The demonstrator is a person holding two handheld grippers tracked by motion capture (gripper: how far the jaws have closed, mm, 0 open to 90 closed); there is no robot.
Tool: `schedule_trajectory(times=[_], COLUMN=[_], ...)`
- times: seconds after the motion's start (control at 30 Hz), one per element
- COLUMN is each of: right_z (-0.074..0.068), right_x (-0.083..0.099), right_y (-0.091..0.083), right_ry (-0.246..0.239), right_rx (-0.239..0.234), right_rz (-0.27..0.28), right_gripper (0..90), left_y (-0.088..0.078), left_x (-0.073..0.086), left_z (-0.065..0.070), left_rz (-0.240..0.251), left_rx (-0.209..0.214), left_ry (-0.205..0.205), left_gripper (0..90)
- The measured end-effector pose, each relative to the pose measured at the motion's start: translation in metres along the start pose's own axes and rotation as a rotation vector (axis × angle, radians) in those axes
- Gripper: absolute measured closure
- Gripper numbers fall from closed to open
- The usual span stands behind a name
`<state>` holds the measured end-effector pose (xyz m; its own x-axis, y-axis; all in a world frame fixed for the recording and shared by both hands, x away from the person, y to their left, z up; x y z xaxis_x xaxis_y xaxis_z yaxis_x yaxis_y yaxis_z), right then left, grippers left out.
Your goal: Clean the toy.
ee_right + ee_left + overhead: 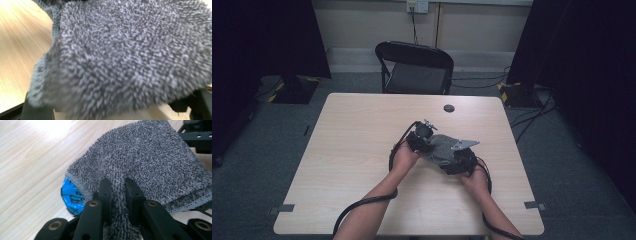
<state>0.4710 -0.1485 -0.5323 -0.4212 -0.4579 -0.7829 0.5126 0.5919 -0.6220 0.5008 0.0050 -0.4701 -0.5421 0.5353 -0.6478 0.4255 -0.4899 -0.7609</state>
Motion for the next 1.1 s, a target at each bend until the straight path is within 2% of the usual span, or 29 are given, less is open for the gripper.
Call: schedule_trajectory(times=[0.2, 0.7, 1.1], right_z=[0.000, 0.000, 0.000], right_x=[0.000, 0.000, 0.000], right_y=[0.000, 0.000, 0.000], right_ry=[-0.001, -0.001, -0.001], right_rx=[0.000, 0.000, 0.000], right_rz=[0.000, 0.000, 0.000], right_gripper=[23.6, 23.6, 23.6], left_y=[-0.001, 0.000, 0.000], left_x=[0.001, 0.006, 0.006], left_z=[-0.007, -0.026, -0.034], left_rz=[-0.009, -0.028, -0.043], left_rx=[-0.014, -0.049, -0.073], left_ry=[-0.001, -0.045, -0.047], left_gripper=[77.5, 77.5, 77.5])
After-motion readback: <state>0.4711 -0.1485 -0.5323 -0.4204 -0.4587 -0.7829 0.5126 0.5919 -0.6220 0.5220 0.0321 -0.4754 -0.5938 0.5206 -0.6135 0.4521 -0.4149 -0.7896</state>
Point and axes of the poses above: each handheld gripper's, and its own axes: y roughly forward along the jaws, x roughly out of its underside, z roughly to its right, the point moved 4 cm from there along y, roughly forward along the jaws, and after that the axes turned 4 degrees about z, right-handed, at the moved point
